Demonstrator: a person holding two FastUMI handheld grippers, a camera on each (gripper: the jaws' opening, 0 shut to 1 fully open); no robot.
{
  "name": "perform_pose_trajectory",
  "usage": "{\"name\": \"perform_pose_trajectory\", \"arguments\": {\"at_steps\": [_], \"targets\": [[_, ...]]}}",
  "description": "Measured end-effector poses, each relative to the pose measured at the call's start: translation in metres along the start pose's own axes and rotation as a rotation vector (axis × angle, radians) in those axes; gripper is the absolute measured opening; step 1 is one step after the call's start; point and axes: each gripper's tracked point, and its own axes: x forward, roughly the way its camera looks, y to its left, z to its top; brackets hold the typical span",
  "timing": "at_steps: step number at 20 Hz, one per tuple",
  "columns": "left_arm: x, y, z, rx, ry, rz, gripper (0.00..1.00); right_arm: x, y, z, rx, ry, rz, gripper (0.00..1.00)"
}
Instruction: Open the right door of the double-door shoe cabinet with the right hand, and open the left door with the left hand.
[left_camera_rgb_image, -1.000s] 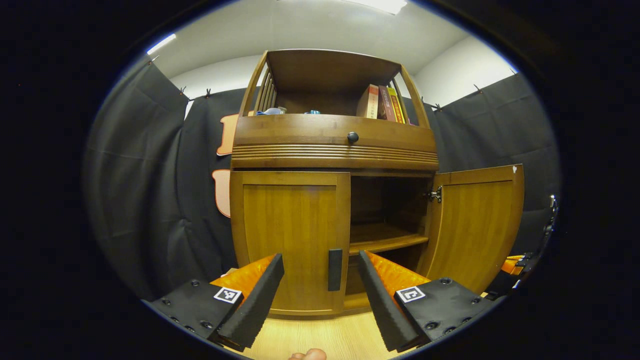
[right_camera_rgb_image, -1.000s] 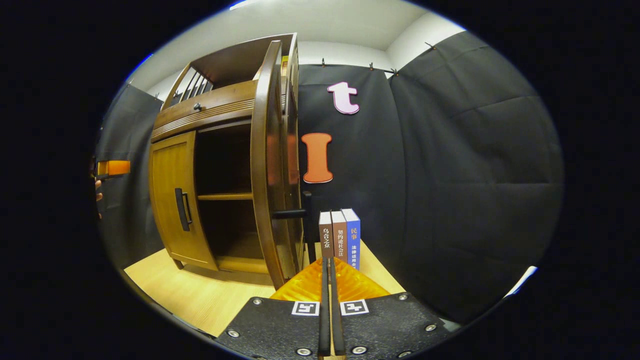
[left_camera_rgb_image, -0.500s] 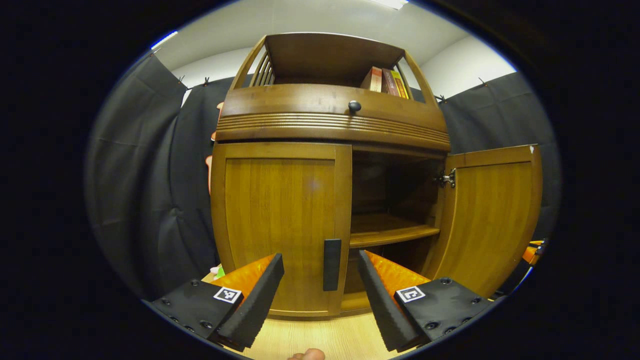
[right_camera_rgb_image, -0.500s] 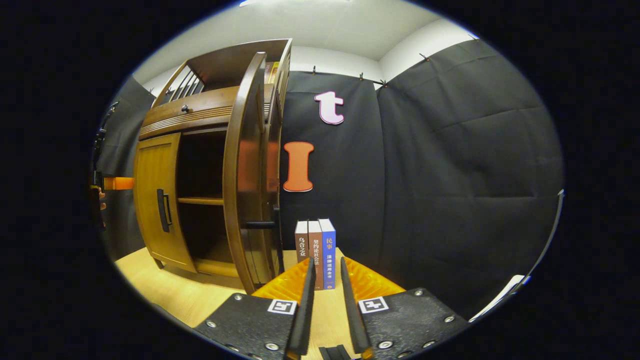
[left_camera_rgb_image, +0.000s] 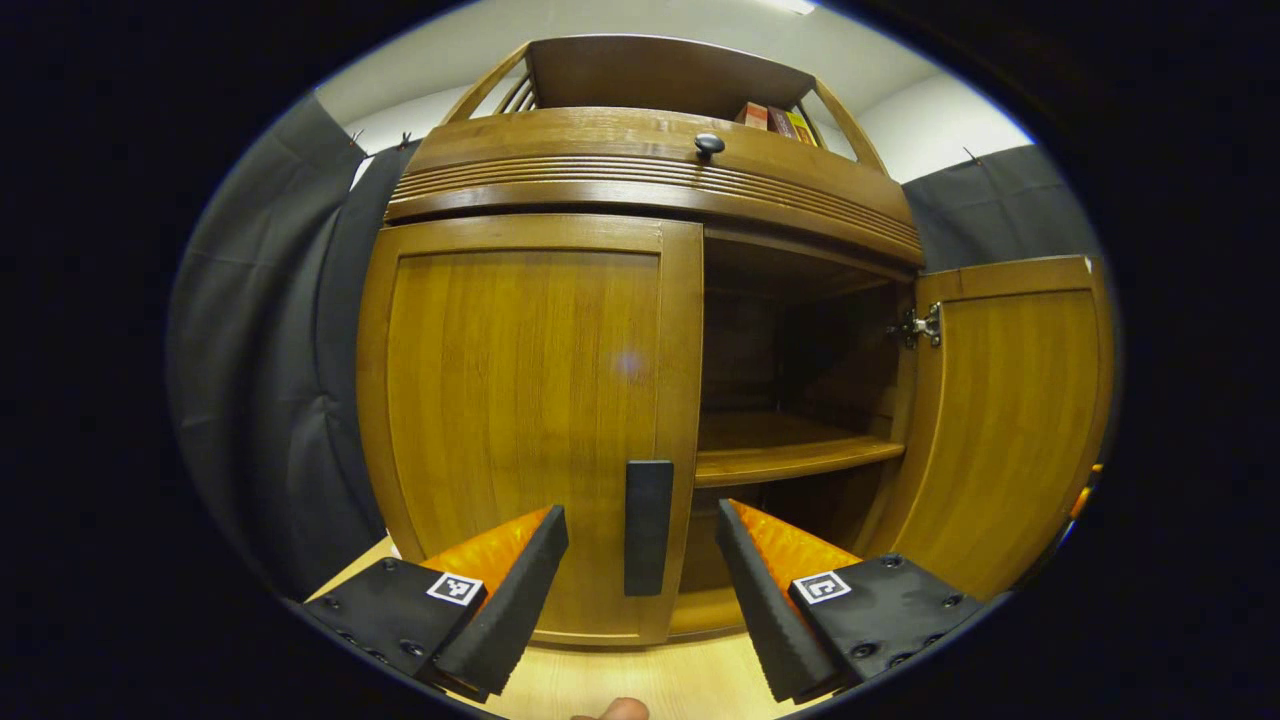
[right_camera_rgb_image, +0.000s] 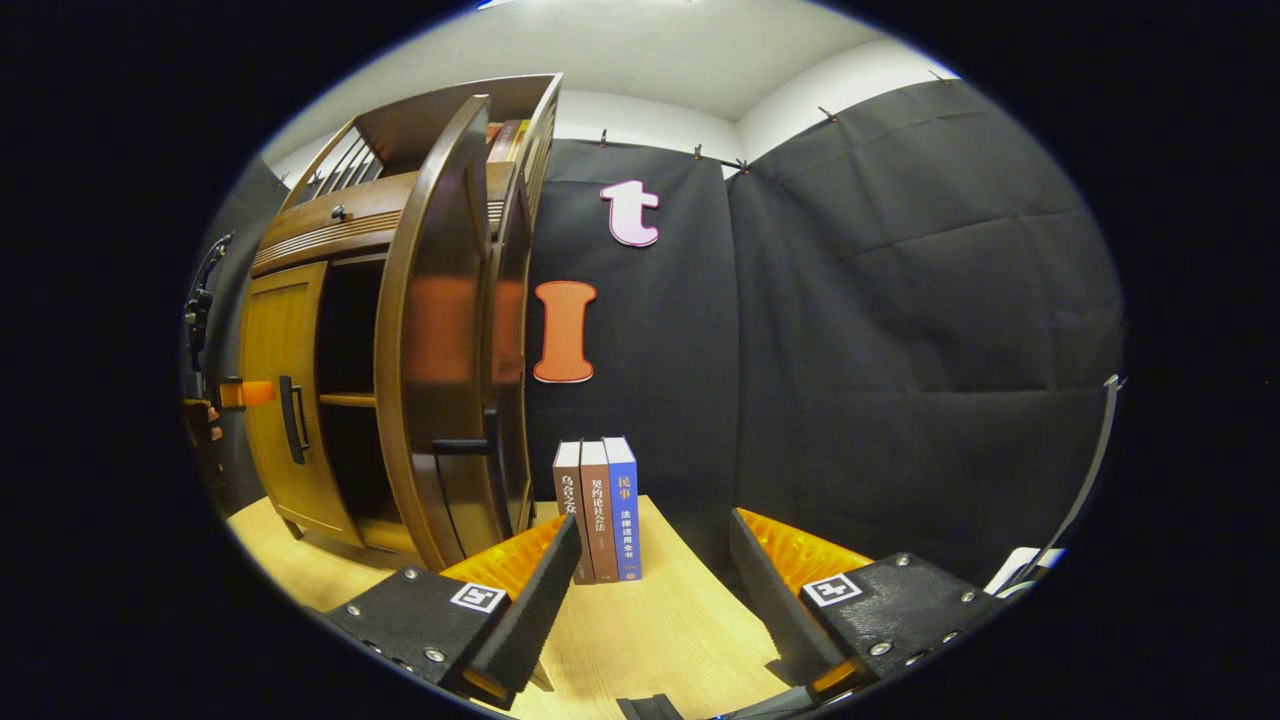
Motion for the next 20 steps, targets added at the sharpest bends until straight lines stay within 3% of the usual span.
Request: {"name": "perform_pose_trajectory", "arguments": {"at_steps": [8, 20], "targets": [[0.039, 0.004, -0.028, -0.034, 0.042, 0.009, 0.96, -0.001, -0.004, 0.004, 0.027, -0.008, -0.017, 1.00], [0.057, -0.006, -0.046, -0.037, 0.050, -0.038, 0.52, -0.004, -0.009, 0.003, 0.031, -0.005, -0.045, 1.00]]}}
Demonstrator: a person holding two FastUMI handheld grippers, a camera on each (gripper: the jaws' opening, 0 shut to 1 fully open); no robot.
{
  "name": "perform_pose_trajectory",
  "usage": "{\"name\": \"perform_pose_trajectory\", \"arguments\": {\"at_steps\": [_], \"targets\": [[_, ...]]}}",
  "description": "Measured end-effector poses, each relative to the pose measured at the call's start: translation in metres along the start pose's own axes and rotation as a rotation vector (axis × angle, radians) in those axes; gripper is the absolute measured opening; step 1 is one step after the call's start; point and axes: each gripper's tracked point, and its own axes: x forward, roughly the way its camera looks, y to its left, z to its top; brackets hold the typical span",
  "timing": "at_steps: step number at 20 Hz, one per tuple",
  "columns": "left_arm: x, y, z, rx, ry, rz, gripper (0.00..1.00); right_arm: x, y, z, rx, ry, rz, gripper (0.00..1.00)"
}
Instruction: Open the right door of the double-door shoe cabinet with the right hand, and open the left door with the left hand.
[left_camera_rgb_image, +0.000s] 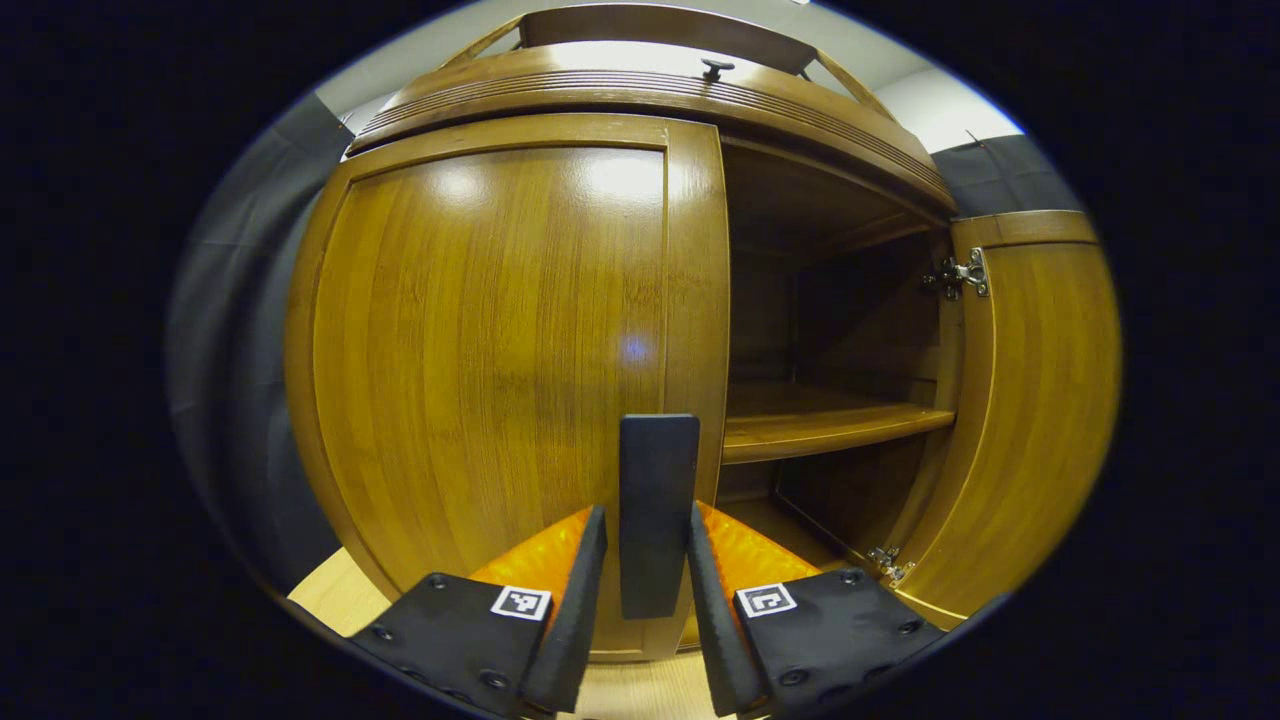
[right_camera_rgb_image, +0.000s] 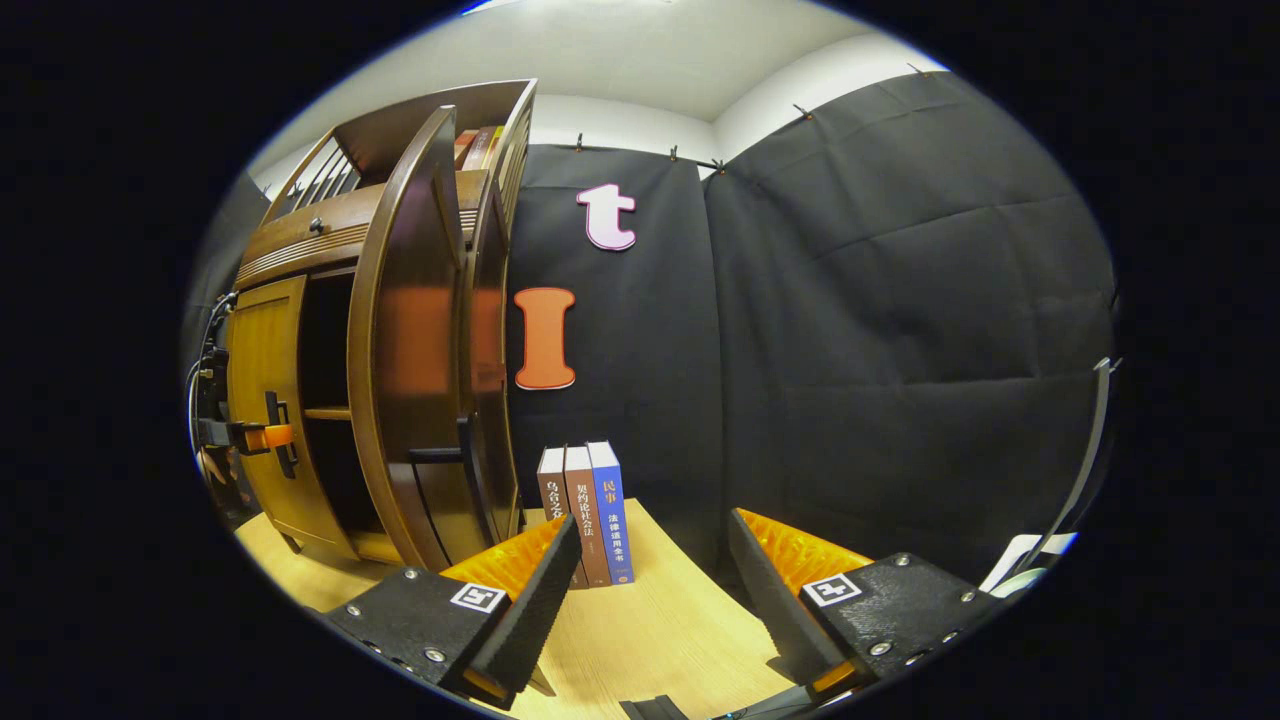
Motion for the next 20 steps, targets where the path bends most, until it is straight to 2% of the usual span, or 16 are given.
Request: {"name": "perform_pose_trajectory", "arguments": {"at_steps": [2, 6, 20], "targets": [[0.000, 0.002, -0.002, 0.028, 0.011, 0.003, 0.41, -0.002, 0.000, 0.003, -0.004, -0.003, -0.001, 1.00], [-0.004, 0.002, -0.002, 0.037, 0.007, 0.015, 0.31, -0.008, 0.004, 0.005, -0.007, -0.006, -0.003, 1.00], [-0.077, 0.009, -0.004, 0.043, 0.007, -0.066, 0.30, -0.042, 0.035, 0.039, -0.010, -0.039, 0.037, 1.00]]}}
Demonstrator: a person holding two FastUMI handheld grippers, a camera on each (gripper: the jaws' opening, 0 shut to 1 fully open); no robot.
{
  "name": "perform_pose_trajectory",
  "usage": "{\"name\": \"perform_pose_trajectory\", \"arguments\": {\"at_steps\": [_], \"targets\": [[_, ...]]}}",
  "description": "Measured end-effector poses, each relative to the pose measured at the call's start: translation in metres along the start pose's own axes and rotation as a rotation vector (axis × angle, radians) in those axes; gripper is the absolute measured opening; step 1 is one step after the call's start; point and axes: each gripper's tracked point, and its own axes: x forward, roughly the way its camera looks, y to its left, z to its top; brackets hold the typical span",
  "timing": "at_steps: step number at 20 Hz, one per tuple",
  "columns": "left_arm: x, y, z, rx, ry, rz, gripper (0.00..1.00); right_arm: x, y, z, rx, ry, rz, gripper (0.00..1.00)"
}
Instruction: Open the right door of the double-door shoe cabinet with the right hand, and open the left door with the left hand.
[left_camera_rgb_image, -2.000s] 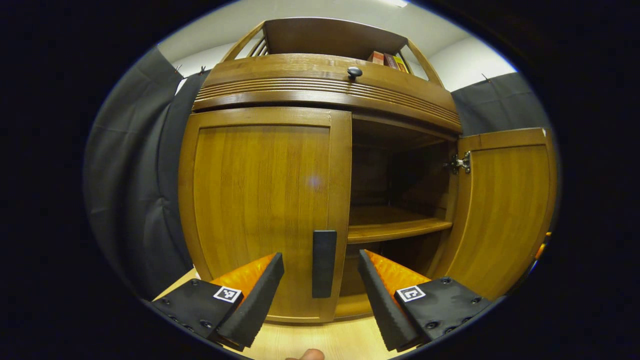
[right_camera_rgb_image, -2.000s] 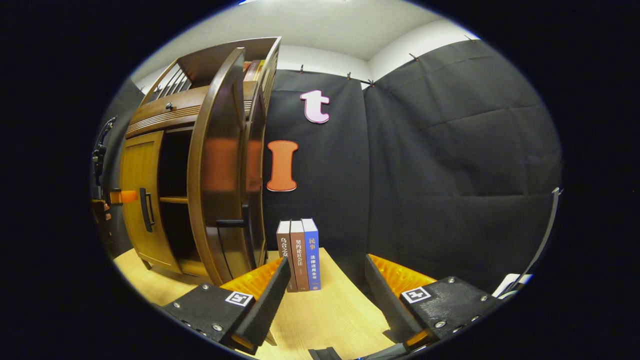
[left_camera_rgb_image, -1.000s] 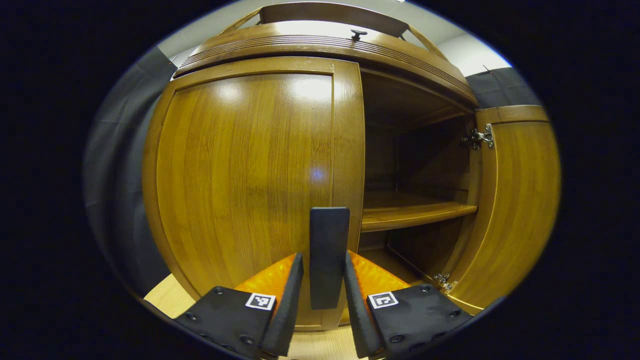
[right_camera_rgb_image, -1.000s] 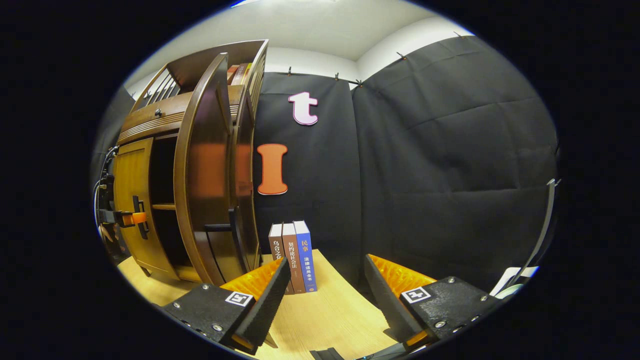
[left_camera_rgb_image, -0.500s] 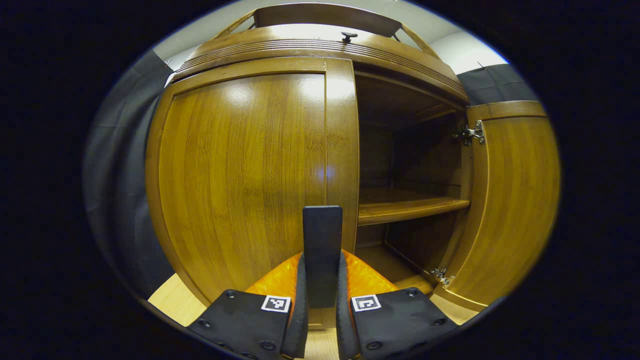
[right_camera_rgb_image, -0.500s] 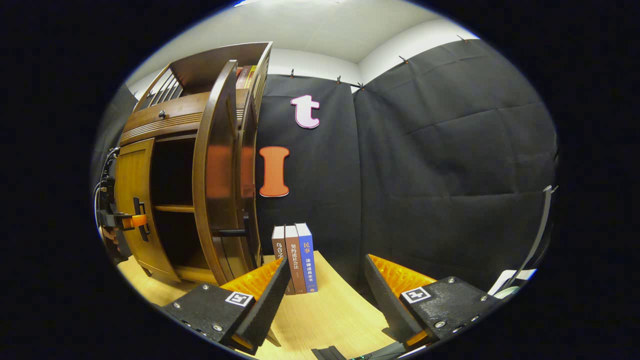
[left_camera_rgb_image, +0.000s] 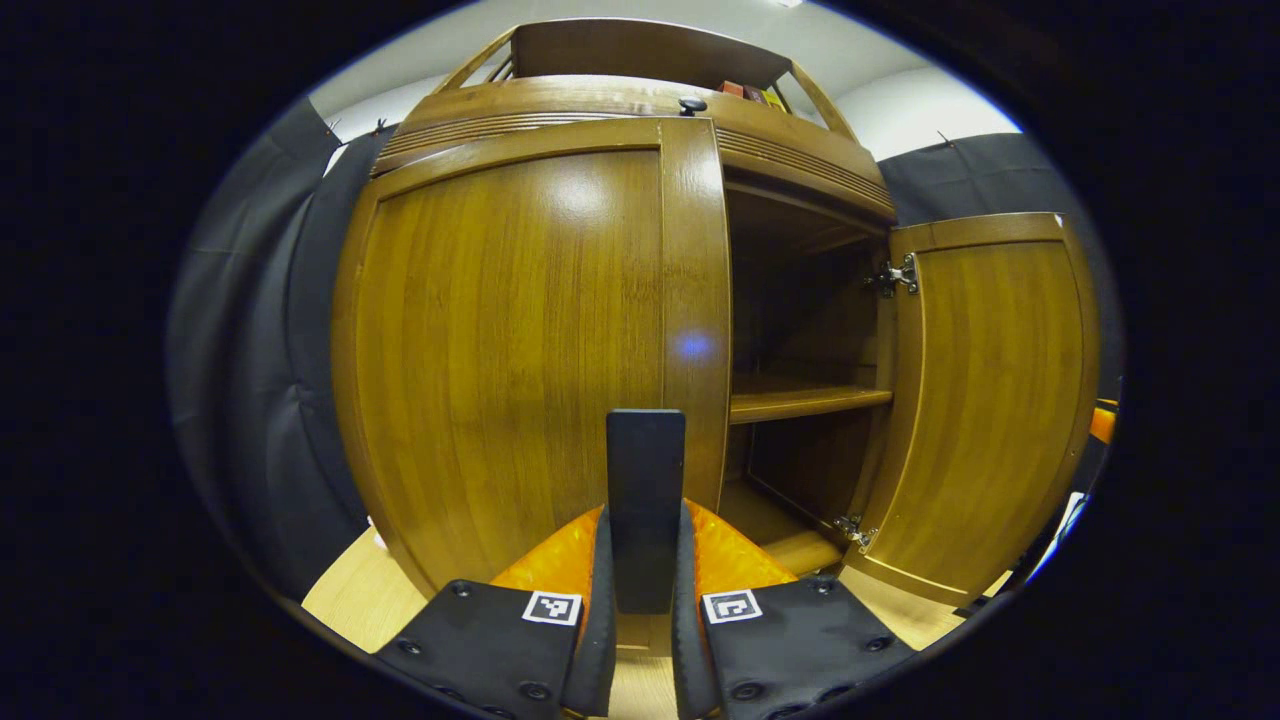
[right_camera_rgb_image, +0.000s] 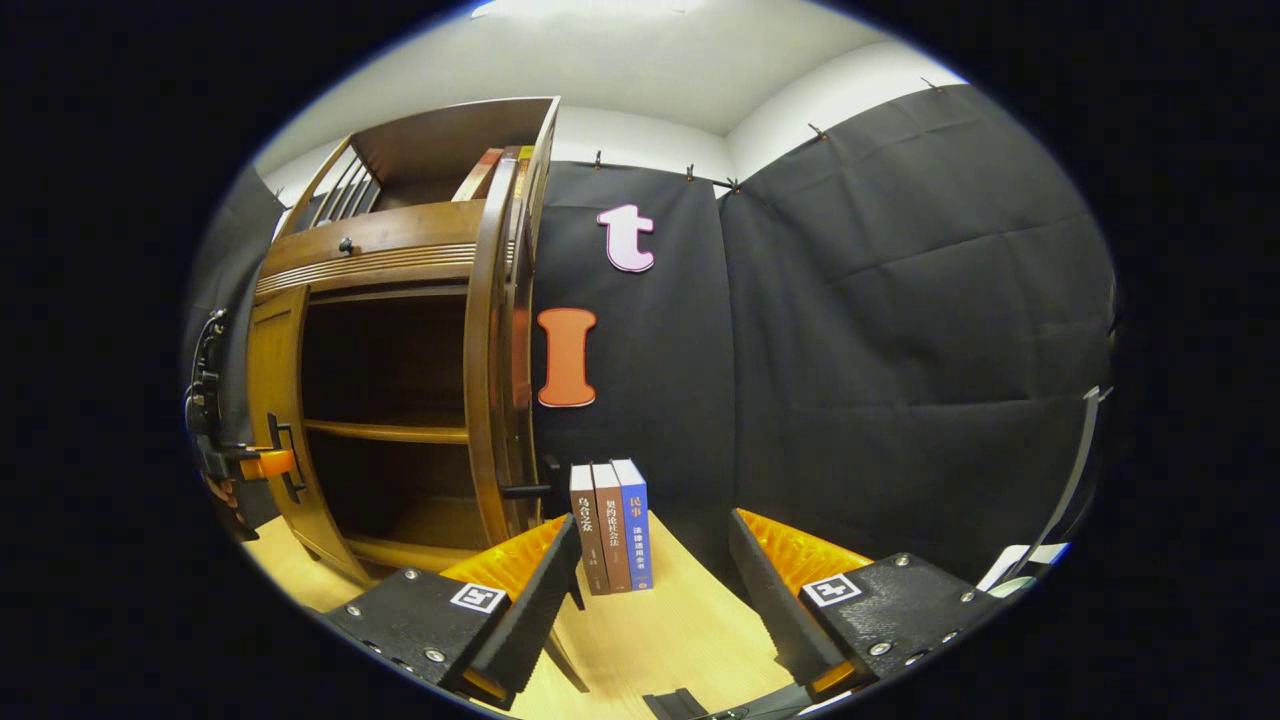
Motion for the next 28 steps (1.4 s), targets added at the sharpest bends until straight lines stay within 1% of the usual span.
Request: {"name": "perform_pose_trajectory", "arguments": {"at_steps": [1, 2, 3, 6, 12, 16, 17, 20, 22, 24, 26, 28], "targets": [[-0.005, 0.001, 0.000, 0.002, -0.003, -0.003, 0.31, -0.003, 0.002, 0.002, 0.003, -0.003, 0.003, 1.00], [-0.010, 0.003, 0.000, 0.002, -0.004, -0.009, 0.30, -0.005, 0.004, 0.006, 0.004, -0.007, 0.004, 1.00], [-0.016, 0.004, 0.000, -0.003, -0.004, -0.016, 0.30, -0.007, 0.004, 0.007, 0.000, -0.011, 0.001, 0.92], [-0.031, 0.010, -0.001, -0.005, -0.006, -0.031, 0.31, -0.012, 0.007, 0.013, -0.009, -0.016, 0.000, 0.92], [-0.060, 0.019, -0.001, 0.001, -0.005, -0.038, 0.30, -0.019, 0.019, 0.018, 0.024, -0.017, 0.021, 0.92], [-0.063, 0.020, -0.001, 0.000, -0.004, -0.035, 0.31, -0.024, 0.029, 0.020, 0.026, -0.021, 0.037, 0.92], [-0.064, 0.020, 0.000, -0.002, -0.004, -0.033, 0.29, -0.025, 0.032, 0.021, 0.024, -0.020, 0.043, 0.92], [-0.063, 0.021, -0.002, -0.010, -0.004, -0.027, 0.30, -0.028, 0.041, 0.024, 0.015, -0.023, 0.059, 0.92], [-0.062, 0.020, 0.000, -0.015, -0.022, -0.037, 0.29, -0.030, 0.048, 0.028, 0.013, -0.031, 0.068, 0.92], [-0.064, 0.018, 0.004, -0.031, -0.038, -0.057, 0.30, -0.032, 0.054, 0.030, 0.014, -0.037, 0.081, 0.92], [-0.064, 0.018, 0.004, -0.044, -0.035, -0.056, 0.29, -0.034, 0.059, 0.032, 0.010, -0.039, 0.087, 0.92], [-0.065, 0.018, 0.004, -0.034, -0.035, -0.048, 0.29, -0.035, 0.065, 0.035, 0.008, -0.048, 0.093, 0.92]]}}
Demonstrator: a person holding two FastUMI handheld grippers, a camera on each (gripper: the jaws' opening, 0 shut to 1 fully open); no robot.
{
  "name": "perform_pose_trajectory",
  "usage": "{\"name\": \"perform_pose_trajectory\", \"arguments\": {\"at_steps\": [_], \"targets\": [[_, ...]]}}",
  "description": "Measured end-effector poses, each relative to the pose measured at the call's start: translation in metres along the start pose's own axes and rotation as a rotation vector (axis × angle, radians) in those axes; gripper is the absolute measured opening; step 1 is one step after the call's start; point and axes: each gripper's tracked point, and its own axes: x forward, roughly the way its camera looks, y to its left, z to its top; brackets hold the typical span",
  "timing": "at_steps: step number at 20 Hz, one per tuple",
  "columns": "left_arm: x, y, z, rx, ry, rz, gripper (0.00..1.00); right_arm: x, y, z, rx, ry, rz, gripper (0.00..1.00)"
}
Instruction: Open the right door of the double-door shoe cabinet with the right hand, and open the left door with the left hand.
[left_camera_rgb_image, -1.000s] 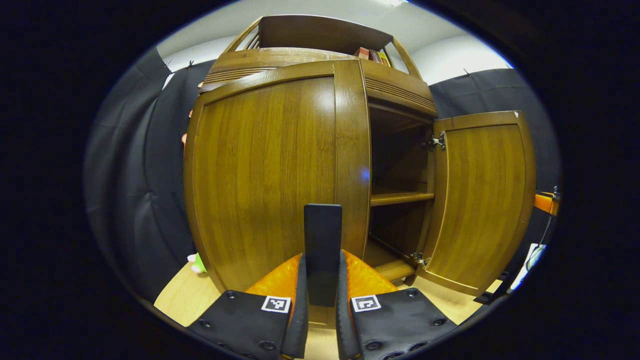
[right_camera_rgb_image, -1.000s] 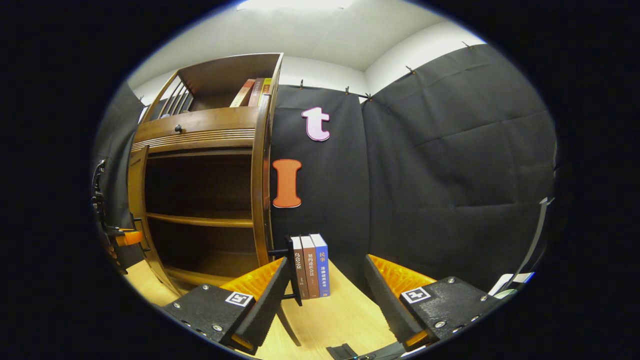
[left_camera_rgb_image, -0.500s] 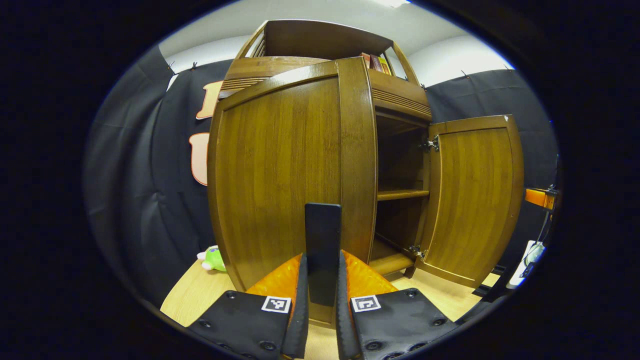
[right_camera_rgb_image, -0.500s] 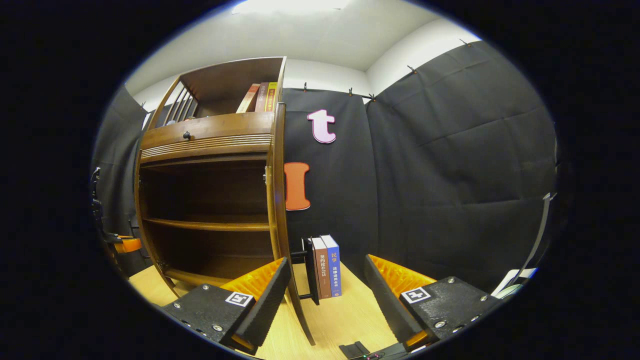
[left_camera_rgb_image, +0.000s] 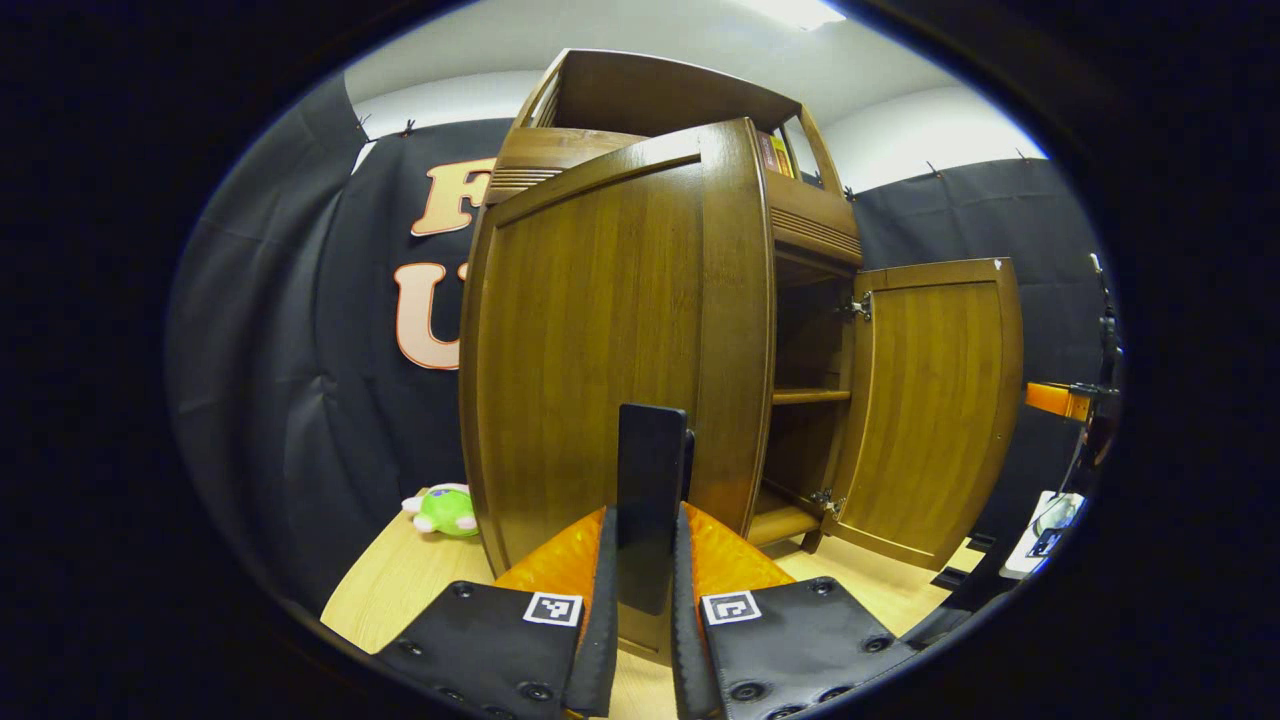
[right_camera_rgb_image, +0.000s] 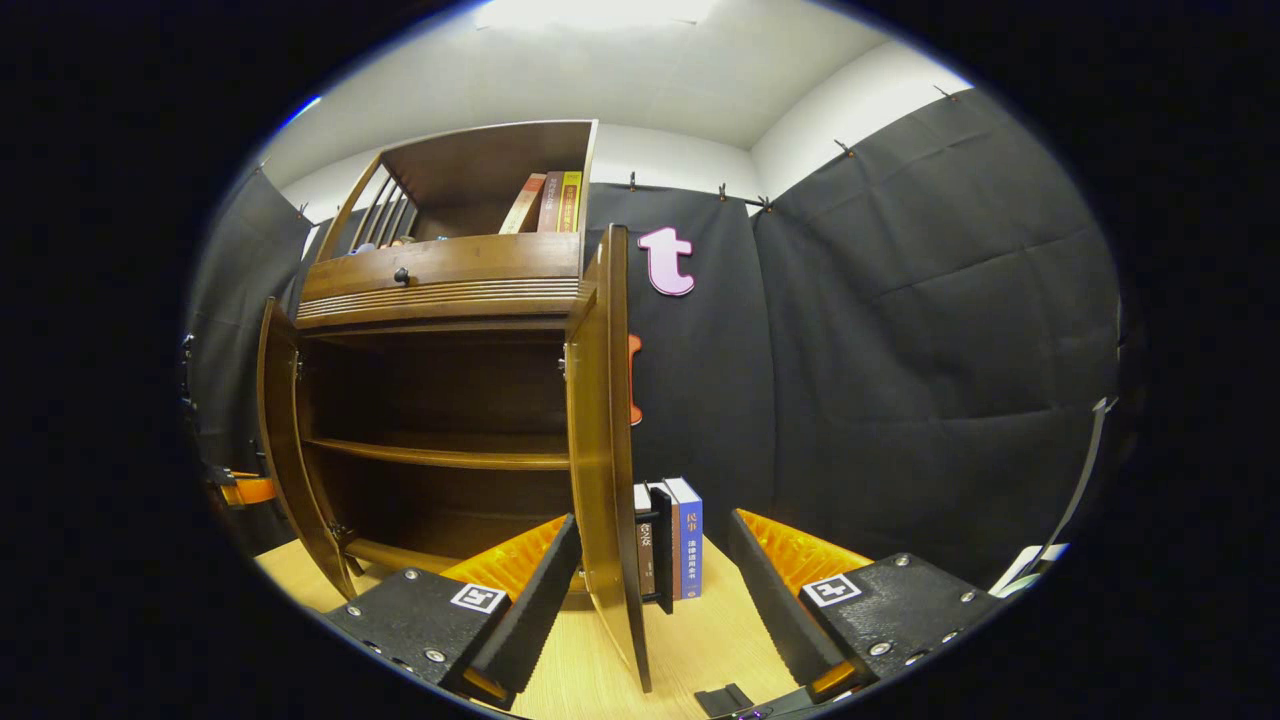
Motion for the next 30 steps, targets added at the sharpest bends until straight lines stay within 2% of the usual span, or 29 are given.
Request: {"name": "perform_pose_trajectory", "arguments": {"at_steps": [3, 5, 7, 8, 9, 17, 18, 21, 22, 23, 26, 27, 28, 29, 30], "targets": [[-0.001, 0.007, 0.001, 0.049, 0.006, 0.040, 0.29, -0.004, 0.012, 0.006, 0.001, -0.011, 0.013, 0.92], [-0.002, 0.009, 0.005, 0.073, 0.007, 0.076, 0.23, -0.005, 0.018, 0.008, -0.002, -0.014, 0.022, 0.92], [-0.003, 0.012, 0.006, 0.070, 0.005, 0.092, 0.20, -0.007, 0.025, 0.009, 0.000, -0.016, 0.034, 0.92], [-0.003, 0.015, 0.004, 0.059, 0.009, 0.104, 0.22, -0.007, 0.031, 0.010, 0.003, -0.016, 0.042, 0.92], [-0.006, 0.016, 0.009, 0.051, 0.002, 0.111, 0.15, -0.007, 0.035, 0.011, 0.004, -0.017, 0.049, 0.92], [-0.011, 0.028, 0.007, 0.035, 0.001, 0.155, 0.14, -0.007, 0.059, 0.016, 0.001, -0.024, 0.083, 0.92], [-0.013, 0.031, 0.006, 0.039, 0.002, 0.157, 0.14, -0.007, 0.062, 0.016, 0.001, -0.022, 0.085, 1.00], [-0.015, 0.034, 0.006, 0.038, 0.001, 0.165, 0.14, -0.007, 0.065, 0.013, -0.003, -0.015, 0.088, 1.00], [-0.015, 0.035, 0.005, 0.034, 0.002, 0.170, 0.14, -0.008, 0.066, 0.012, -0.004, -0.013, 0.088, 0.92], [-0.016, 0.036, 0.005, 0.032, 0.002, 0.176, 0.14, -0.008, 0.067, 0.012, -0.004, -0.012, 0.089, 1.00], [-0.018, 0.041, 0.004, 0.024, 0.001, 0.202, 0.14, -0.006, 0.073, 0.012, -0.003, -0.011, 0.097, 1.00], [-0.019, 0.044, 0.005, 0.021, 0.000, 0.213, 0.14, -0.006, 0.075, 0.011, -0.005, -0.010, 0.100, 0.92], [-0.019, 0.045, 0.005, 0.018, 0.000, 0.223, 0.14, -0.006, 0.077, 0.010, -0.007, -0.009, 0.102, 1.00], [-0.021, 0.047, 0.004, 0.015, 0.000, 0.232, 0.14, -0.005, 0.080, 0.010, -0.008, -0.007, 0.105, 0.92], [-0.022, 0.048, 0.004, 0.010, 0.000, 0.239, 0.14, -0.006, 0.082, 0.008, -0.006, -0.005, 0.109, 0.92]]}}
